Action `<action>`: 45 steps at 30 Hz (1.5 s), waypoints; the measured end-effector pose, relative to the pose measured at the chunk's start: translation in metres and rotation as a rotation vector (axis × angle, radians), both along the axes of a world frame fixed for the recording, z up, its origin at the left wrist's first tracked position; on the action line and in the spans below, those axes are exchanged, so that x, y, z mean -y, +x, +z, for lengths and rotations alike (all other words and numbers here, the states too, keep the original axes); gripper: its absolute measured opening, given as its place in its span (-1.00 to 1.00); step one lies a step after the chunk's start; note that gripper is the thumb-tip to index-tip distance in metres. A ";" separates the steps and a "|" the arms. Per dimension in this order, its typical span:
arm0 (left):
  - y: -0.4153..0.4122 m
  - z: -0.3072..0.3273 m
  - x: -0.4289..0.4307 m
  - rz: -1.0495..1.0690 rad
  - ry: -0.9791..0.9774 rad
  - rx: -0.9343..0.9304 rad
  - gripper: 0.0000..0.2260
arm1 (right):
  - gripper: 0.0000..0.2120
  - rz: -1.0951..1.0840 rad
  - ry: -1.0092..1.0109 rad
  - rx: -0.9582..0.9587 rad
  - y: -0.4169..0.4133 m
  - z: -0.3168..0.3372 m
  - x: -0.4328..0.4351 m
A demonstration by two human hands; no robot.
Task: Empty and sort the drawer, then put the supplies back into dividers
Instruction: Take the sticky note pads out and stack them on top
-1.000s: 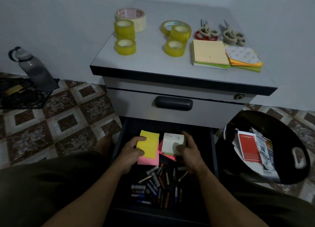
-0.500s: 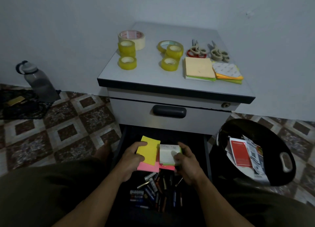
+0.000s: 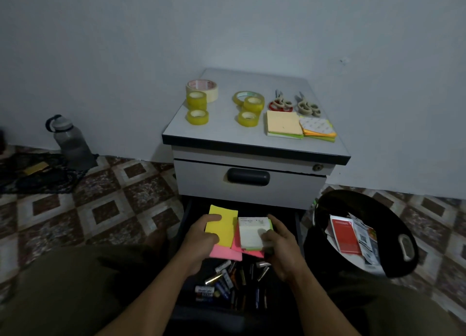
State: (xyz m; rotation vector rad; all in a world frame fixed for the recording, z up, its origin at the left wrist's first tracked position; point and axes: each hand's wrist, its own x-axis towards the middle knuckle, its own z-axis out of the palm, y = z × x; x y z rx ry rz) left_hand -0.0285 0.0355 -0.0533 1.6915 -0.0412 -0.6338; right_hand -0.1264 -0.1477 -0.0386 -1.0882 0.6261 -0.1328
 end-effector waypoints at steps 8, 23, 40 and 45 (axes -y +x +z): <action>-0.018 0.016 0.004 -0.077 0.027 0.038 -0.43 | -0.43 0.067 0.012 -0.009 -0.005 0.012 -0.013; -0.026 0.039 0.002 -0.116 -0.033 0.093 -0.41 | -0.49 0.107 -0.086 0.012 -0.009 0.045 -0.020; -0.032 0.145 -0.015 -0.140 -0.335 0.145 -0.45 | -0.63 0.039 -0.260 0.143 -0.047 0.159 0.017; -0.017 0.185 0.013 -0.135 -0.309 0.227 -0.45 | -0.62 -0.068 -0.292 0.168 -0.044 0.198 0.044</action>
